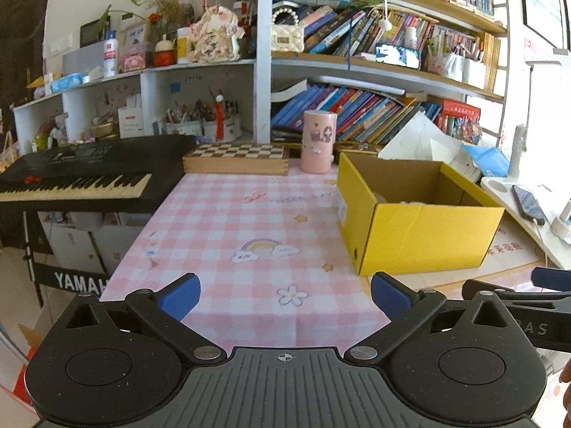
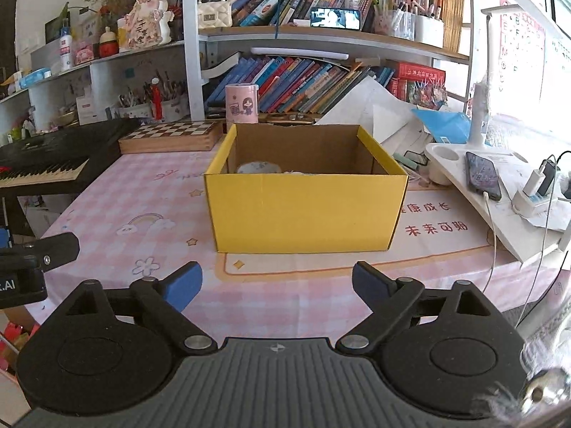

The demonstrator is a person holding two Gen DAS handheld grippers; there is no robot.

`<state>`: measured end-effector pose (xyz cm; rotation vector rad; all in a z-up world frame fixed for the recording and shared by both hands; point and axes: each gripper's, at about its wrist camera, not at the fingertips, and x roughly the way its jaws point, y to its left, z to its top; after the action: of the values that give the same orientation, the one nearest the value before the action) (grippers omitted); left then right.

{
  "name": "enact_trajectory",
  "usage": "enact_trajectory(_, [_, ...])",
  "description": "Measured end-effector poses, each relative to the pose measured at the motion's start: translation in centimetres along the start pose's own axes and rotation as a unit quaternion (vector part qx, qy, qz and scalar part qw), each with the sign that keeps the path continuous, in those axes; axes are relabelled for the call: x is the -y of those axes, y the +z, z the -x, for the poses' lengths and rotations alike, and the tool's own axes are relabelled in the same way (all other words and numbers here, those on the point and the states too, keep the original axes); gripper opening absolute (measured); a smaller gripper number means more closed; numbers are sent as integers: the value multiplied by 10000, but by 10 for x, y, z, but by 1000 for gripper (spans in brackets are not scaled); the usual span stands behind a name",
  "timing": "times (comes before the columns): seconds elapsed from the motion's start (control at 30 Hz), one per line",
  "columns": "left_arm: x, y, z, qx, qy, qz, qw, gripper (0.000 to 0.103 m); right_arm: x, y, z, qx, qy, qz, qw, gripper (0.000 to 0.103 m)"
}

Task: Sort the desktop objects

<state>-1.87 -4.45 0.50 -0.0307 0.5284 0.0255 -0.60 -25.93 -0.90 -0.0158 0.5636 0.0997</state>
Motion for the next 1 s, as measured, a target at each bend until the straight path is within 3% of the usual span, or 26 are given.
enact_trajectory(0.1, [-5, -4, 4, -63, 18, 19, 10000, 103, -6, -4, 4, -31, -36, 0, 10000, 99])
enact_trajectory(0.37, [-14, -12, 6, -317, 63, -13, 9995, 103, -15, -11, 11, -169, -76, -63, 9998, 103])
enact_trajectory(0.63, [-20, -17, 8, -491, 95, -17, 9987, 103, -23, -18, 10, -436, -62, -47, 9990, 103])
enact_trajectory(1.0, [-22, -18, 10, -457, 76, 37, 9989, 103, -28, -19, 13, -468, -13, 12, 9989, 103])
